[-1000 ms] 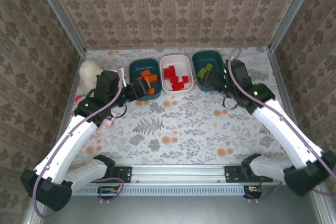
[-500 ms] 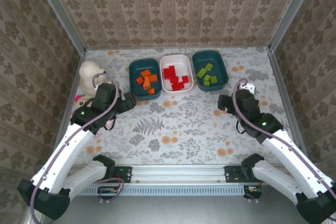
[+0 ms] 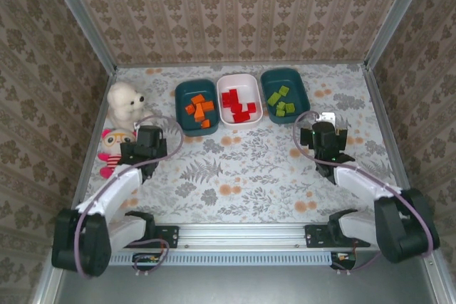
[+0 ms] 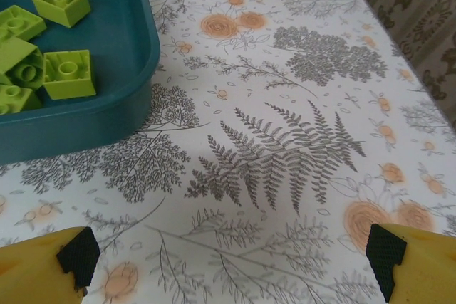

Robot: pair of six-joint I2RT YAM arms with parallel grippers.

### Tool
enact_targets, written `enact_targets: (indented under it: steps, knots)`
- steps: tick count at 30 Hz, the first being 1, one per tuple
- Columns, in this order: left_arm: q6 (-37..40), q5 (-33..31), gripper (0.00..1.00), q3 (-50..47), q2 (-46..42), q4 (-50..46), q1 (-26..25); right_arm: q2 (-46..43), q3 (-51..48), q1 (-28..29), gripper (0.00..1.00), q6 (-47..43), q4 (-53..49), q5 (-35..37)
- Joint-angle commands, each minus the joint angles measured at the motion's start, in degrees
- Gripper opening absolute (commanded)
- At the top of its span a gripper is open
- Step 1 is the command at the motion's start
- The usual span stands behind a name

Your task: Sort the legos into containers by color

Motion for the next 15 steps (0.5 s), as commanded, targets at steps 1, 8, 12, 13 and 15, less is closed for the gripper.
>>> enact_targets:
  steps: [1,8,12,13,15]
  knots:
    - [5.6,7.6,1.00,0.8,6.2,16.4,3.3,4.4,0.6,-2.5,1.00,-1.0,11.9,-4.9]
    - [6.7,14.4,1.00,2.2,17.2,31.7,7.6,12.2,1.7,-7.6,1.00,-3.5,22.8,-12.7]
    - [11.1,16.9,1.00,0.9,18.2,37.6,8.6,15.1,-1.6,-9.9,1.00,-1.7,30.9,-15.9]
    - [11.7,17.4,1.00,-0.7,17.7,40.4,8.9,15.7,-3.3,-9.9,1.00,-1.9,34.0,-16.6]
    - [12.2,18.4,1.00,-6.0,19.1,51.7,9.2,17.4,-6.5,-9.9,1.00,-2.0,41.8,-16.3]
